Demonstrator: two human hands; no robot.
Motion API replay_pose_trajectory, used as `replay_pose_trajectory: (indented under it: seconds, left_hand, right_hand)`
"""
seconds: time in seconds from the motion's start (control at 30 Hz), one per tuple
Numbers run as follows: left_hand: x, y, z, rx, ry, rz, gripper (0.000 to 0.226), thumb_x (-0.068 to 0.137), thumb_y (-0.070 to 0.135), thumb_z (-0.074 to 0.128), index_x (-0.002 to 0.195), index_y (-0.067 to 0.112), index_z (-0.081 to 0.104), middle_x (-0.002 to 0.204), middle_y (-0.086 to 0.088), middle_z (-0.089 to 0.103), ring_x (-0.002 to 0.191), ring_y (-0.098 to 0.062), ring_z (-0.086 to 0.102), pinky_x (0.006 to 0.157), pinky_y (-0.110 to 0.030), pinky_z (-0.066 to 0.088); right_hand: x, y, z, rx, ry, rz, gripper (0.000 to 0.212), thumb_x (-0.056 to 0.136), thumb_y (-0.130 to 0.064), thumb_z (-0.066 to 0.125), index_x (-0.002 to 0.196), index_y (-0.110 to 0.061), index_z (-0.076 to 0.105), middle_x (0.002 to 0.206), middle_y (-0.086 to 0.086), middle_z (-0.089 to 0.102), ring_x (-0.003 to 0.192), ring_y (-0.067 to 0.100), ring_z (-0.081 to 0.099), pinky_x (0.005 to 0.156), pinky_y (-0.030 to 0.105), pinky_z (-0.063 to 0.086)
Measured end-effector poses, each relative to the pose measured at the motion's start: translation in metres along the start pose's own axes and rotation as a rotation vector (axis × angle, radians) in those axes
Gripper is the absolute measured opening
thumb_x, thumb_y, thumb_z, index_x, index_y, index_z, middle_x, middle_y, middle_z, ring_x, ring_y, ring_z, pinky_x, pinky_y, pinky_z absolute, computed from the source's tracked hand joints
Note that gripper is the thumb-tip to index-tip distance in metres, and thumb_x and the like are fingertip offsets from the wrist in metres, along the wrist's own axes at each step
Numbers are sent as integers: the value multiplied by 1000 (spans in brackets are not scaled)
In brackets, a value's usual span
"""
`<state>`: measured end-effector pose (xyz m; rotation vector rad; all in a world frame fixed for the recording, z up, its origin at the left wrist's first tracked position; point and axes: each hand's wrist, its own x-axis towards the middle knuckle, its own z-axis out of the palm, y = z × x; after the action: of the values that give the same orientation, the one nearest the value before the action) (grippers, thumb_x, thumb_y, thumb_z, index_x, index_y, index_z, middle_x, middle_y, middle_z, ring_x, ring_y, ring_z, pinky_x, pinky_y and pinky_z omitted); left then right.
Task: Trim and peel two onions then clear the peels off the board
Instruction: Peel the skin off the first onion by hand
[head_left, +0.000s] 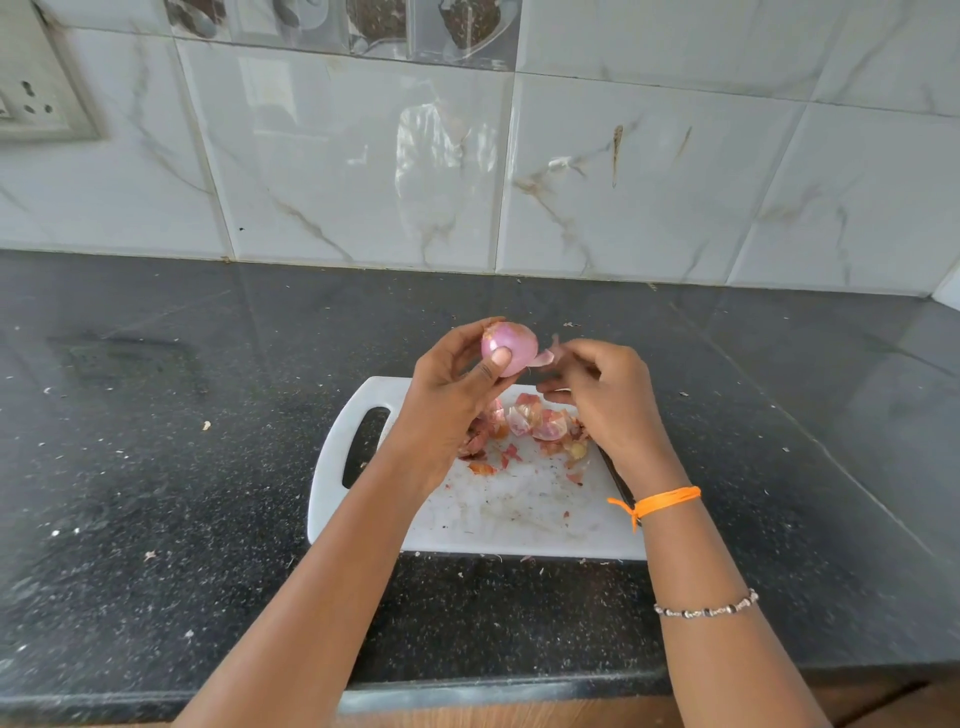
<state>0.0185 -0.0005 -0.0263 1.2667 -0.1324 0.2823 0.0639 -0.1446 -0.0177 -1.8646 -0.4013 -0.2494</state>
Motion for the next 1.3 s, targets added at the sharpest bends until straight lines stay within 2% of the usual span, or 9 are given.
replay_pose_trajectory:
  seconds: [0.1,0.17,0.37,0.53,0.67,0.83,1.07,1.17,1.3]
  left_hand:
    - [1,-1,-2,38,34,10,38,77,25,70,112,15,60,118,-8,65,113,-24,61,98,-37,48]
    - [1,-1,-2,34,48,9,34,77,22,68,110,15,62,116,-6,66,111,-23,62,97,-36,50]
    - [-2,4,0,21,-30,-9,39,75,27,74,110,13,64,115,-5,68,110,-20,63,93,-29,52]
    - [-3,6,-1,-46,-50,-35,38,77,23,64,112,9,62,113,-9,68,103,-18,67,88,-25,53]
    - [-3,8,-1,-167,-69,-75,33,87,16,53,118,4,58,116,-14,66,103,-19,66,87,-23,54]
    - [-3,7,0,-31,-29,-31,44,67,22,70,110,13,63,115,-6,67,106,-19,65,87,-25,53]
    - [-2,5,-3,95,105,-30,44,61,29,78,104,23,68,107,1,71,105,-24,64,92,-38,51]
    - [-3,7,-2,128,97,-21,46,63,28,77,107,25,67,108,1,70,104,-27,64,88,-35,52]
    - [-2,8,-3,140,110,-14,38,74,15,76,108,27,66,112,0,69,100,-19,65,79,-25,53]
  right_hand:
    - [-2,-8,0,173,-43,119,55,95,-47,43,86,2,65,80,14,68,70,27,70,66,34,59]
    - [-3,-9,-1,151,-108,93,60,86,-56,46,87,1,66,82,16,66,71,27,69,67,37,59]
    - [-4,-10,-3,252,-166,-21,19,93,-14,57,83,2,62,79,17,68,78,30,68,76,47,58]
    - [-5,-12,-3,301,-170,-14,16,92,-1,55,81,10,58,78,15,66,79,29,70,77,44,59]
    - [-5,-15,-3,386,-132,-1,24,90,11,49,69,0,53,82,13,66,74,18,70,74,31,59]
    - [-3,-11,-4,315,-66,-12,24,80,14,62,69,-4,50,77,4,58,65,10,66,67,28,59]
    - [-3,-11,0,257,-85,-173,14,92,-8,59,96,-19,67,99,2,69,94,16,68,78,26,55]
    - [-4,-13,2,188,-53,-250,17,78,-6,74,87,-19,69,92,6,69,86,14,67,73,22,54]
    - [-2,-9,0,212,12,-151,16,79,3,71,77,-13,67,76,0,67,73,11,66,70,26,56]
